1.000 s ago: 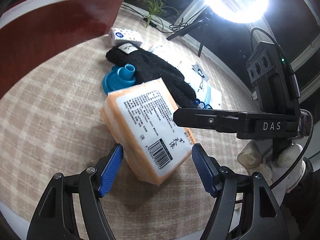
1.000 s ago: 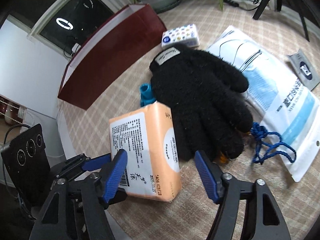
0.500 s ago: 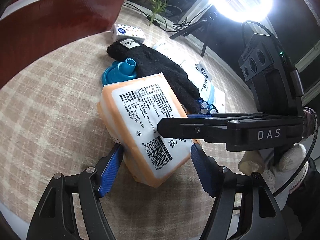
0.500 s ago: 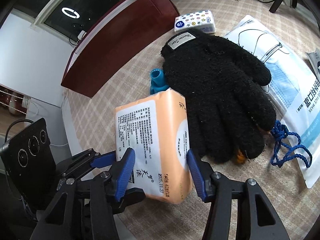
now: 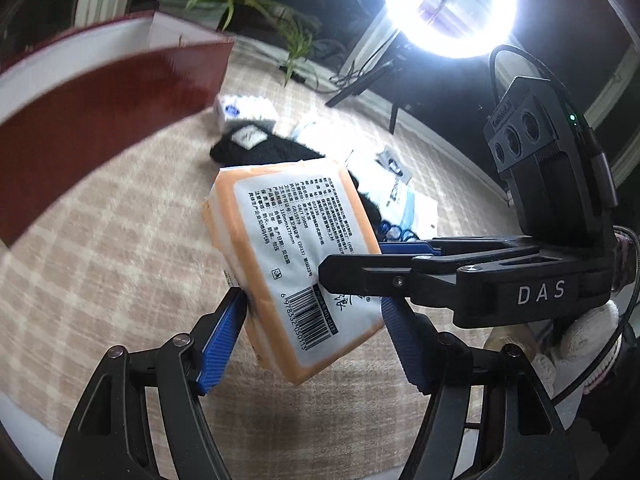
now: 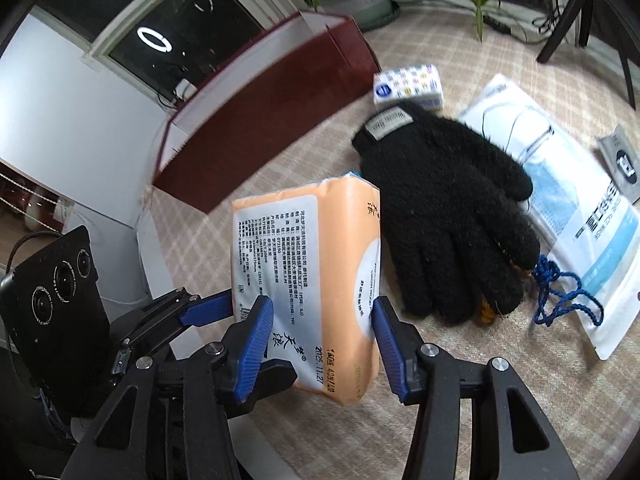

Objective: Organize soft objects
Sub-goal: 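Carry the tissue pack with the right gripper into the box and release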

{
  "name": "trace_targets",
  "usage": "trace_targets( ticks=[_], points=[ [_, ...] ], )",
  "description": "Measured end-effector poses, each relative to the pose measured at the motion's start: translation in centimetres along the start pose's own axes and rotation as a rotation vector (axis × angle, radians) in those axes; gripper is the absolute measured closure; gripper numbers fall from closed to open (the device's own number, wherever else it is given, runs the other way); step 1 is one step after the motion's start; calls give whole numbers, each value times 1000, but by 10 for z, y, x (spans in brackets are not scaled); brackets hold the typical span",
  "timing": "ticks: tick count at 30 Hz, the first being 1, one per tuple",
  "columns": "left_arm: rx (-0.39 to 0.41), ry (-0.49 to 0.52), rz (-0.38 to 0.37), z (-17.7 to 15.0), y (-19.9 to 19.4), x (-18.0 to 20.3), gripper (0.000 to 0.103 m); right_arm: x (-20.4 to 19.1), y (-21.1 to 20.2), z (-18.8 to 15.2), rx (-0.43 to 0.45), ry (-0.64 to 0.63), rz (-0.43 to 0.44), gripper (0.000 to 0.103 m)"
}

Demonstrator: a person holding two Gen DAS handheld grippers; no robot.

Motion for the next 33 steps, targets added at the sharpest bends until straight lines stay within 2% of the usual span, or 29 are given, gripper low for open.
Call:
trace_targets(
  ticks=[7, 15, 33],
  points=[
    [57, 41, -16, 18, -26, 9, 34, -15, -20, 22, 60, -9, -12, 55],
    [127, 75, -21, 50, -53, 8, 34, -39, -32, 62, 119, -48, -23, 55],
    [257, 86, -11, 151, -89, -40, 34, -82, -10, 180, 193, -143, -56, 55]
  ],
)
Point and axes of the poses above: each gripper's, at about its wrist camera, not at the fingertips, and y roughly the way its jaws point, x to its right, z to its top, the point moved 8 cm from there along y, roughly the way its jaws point, and after that the axes turned 15 degrees about -y, right-handed, at the moved point
